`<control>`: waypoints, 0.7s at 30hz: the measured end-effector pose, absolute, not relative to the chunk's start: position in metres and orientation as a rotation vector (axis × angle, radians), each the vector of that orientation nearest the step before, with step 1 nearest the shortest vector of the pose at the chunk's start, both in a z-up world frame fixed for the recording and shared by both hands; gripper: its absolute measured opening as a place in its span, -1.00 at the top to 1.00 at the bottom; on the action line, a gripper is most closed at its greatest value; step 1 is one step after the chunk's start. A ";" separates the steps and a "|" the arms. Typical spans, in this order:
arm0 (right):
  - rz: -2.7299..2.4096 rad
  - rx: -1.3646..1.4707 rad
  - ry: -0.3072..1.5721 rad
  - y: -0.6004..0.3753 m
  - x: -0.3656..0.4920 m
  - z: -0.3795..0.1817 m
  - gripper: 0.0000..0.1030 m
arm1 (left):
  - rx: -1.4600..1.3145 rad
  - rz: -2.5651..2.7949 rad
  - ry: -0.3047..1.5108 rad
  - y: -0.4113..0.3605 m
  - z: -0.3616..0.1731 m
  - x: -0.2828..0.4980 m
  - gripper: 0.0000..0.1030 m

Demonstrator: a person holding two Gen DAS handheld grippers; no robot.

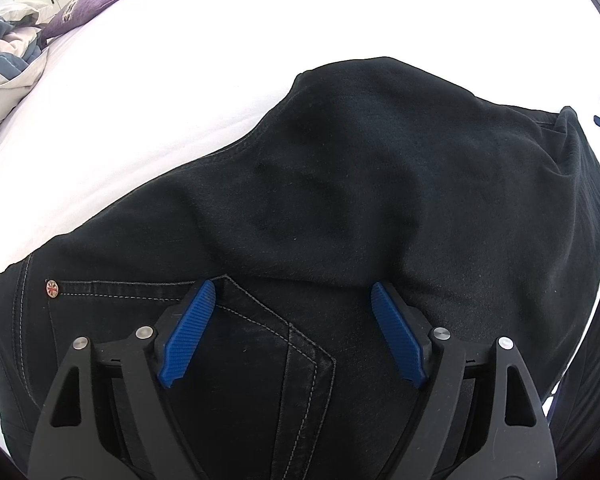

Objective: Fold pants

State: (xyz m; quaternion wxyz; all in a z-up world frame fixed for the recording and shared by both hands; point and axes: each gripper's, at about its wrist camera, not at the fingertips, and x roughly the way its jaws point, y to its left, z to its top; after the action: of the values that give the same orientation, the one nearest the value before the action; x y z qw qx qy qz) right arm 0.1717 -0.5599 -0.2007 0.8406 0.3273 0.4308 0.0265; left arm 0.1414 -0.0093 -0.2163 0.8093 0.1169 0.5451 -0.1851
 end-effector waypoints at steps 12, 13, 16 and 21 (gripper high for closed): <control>0.159 0.593 1.042 -0.546 0.178 -0.228 0.47 | 0.249 -0.394 1.163 -0.003 -0.216 0.140 -0.71; 0.182 0.591 1.054 -0.542 0.179 -0.229 0.47 | 0.248 -0.392 1.162 -0.004 -0.217 0.139 -0.72; 0.189 0.578 1.078 -0.538 0.179 -0.233 0.47 | 0.250 -0.388 1.162 -0.007 -0.219 0.137 -0.74; 0.099 0.682 1.059 -0.563 0.179 -0.241 0.51 | 0.253 -0.390 1.164 -0.015 -0.221 0.135 -0.74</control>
State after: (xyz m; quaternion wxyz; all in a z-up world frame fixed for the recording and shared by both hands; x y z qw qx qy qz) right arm 0.1787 -0.5631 -0.2413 0.8070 0.3189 0.4949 0.0463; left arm 0.1348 -0.0148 -0.2213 0.8100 0.1182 0.5447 -0.1823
